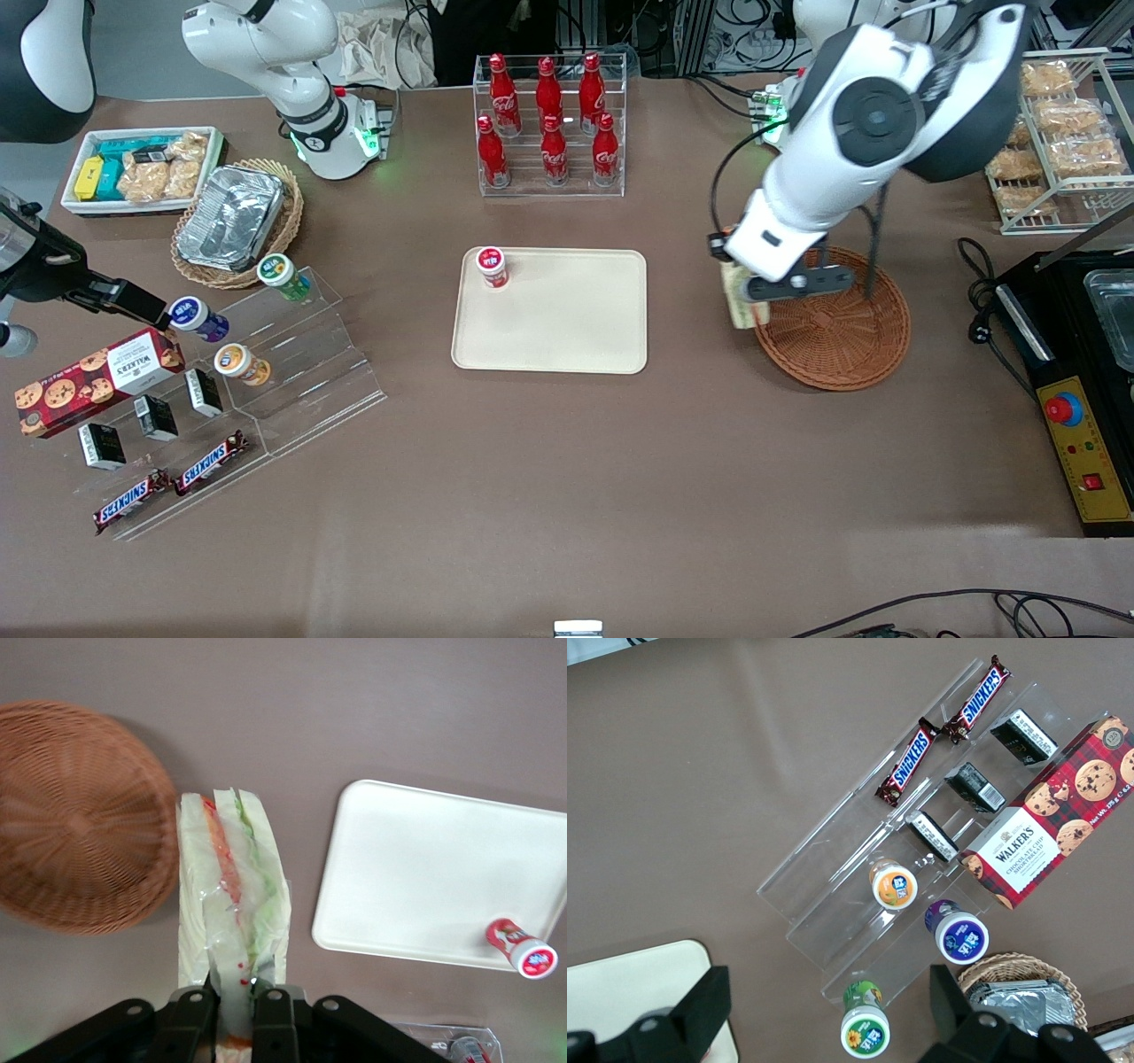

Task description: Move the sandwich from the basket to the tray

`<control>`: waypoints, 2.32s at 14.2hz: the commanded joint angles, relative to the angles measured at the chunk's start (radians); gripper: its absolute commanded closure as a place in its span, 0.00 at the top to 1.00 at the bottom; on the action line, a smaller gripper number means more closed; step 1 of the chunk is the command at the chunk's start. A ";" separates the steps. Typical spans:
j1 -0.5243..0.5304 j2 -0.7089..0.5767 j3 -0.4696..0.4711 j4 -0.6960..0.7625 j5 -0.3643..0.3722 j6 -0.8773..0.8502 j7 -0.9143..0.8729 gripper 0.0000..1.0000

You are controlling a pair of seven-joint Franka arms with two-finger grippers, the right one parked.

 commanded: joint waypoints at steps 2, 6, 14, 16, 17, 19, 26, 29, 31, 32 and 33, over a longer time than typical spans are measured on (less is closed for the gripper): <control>-0.036 0.083 -0.062 -0.021 0.001 0.154 0.031 0.00; -0.096 0.097 -0.062 -0.145 0.004 0.361 0.031 0.00; -0.184 0.205 -0.056 -0.297 0.009 0.673 0.019 0.00; -0.193 0.244 -0.056 -0.299 0.059 0.727 0.015 0.00; -0.196 0.263 -0.056 -0.297 0.073 0.753 0.011 0.00; -0.213 0.292 -0.046 -0.297 0.093 0.814 -0.010 0.00; -0.207 0.257 -0.032 -0.307 0.104 0.804 -0.097 1.00; -0.196 0.145 0.014 -0.297 0.130 0.582 -0.078 0.99; -0.149 0.072 0.034 -0.282 0.151 0.441 0.003 0.99; -0.121 0.036 0.033 -0.270 0.151 0.369 0.057 0.99; -0.097 0.009 0.033 -0.247 0.151 0.303 0.098 0.99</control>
